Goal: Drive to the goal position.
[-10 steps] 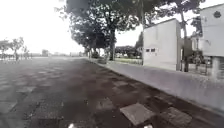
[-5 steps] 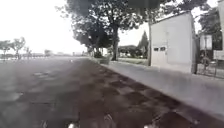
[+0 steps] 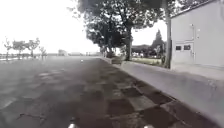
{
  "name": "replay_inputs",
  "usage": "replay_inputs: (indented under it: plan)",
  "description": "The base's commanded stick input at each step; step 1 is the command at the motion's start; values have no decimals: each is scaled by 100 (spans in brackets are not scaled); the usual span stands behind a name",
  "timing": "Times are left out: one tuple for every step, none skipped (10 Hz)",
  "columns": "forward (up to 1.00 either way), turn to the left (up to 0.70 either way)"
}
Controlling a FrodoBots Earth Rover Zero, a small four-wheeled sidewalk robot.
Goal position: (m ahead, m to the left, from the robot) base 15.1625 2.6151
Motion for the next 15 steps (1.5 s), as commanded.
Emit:
replay_inputs:
  plan:
    - [100,0]
    - [100,0]
    - [100,0]
    - [100,0]
    - [100,0]
    - [100,0]
    - [100,0]
    - [100,0]
    - [100,0]
    - [100,0]
    - [100,-39]
    - [100,-40]
    - [100,-40]
    - [100,-40]
    - [100,-40]
